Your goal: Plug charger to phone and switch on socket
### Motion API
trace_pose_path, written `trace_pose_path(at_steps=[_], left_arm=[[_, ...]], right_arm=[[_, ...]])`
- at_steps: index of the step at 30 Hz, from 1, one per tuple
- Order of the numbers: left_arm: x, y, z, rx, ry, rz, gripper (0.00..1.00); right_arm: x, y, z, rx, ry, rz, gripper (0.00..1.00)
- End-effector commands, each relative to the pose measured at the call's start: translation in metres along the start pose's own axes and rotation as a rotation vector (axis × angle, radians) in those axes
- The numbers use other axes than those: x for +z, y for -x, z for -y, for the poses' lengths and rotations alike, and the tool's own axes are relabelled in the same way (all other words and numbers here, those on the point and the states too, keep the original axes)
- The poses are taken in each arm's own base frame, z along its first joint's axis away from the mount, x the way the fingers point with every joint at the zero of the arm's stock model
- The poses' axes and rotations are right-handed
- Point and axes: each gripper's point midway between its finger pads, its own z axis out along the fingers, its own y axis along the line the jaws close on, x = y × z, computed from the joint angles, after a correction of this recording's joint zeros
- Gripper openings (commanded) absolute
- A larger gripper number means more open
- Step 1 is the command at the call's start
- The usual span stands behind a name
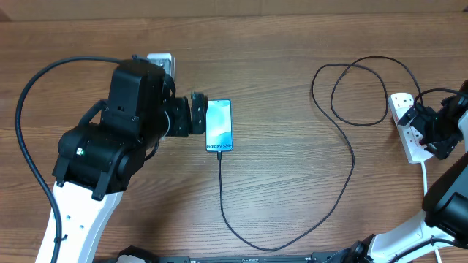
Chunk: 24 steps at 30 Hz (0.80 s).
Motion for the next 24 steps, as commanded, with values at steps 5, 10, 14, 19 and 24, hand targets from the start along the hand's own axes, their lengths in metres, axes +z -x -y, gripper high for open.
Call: trace_pose_path(at_steps=[5, 10, 14, 19, 24], left_arm=[[0.014, -0.029, -0.003, 0.017, -0.002, -0.090, 1.00], [0.036, -0.035, -0.003, 0.014, -0.032, -0.031, 1.00], [0.057, -0.035, 0.008, 0.015, -0.136, 0.087, 1.00], [0.072, -0.045, 0.012, 0.023, -0.231, 0.230, 1.00], [0.079, -0.063, 0.006, 0.026, -0.269, 0.339, 1.00]], right_arm=[[-0.008, 0.003, 0.000, -0.006, -0.004, 0.025, 1.00], [-0.008, 0.003, 0.000, -0.006, -0.004, 0.025, 1.00], [-0.008, 0.003, 0.000, -0.006, -0.004, 0.025, 1.00], [-0.008, 0.003, 0.000, -0.006, -0.004, 0.025, 1.00], [-0.008, 0.003, 0.000, -0.006, -0.004, 0.025, 1.00]])
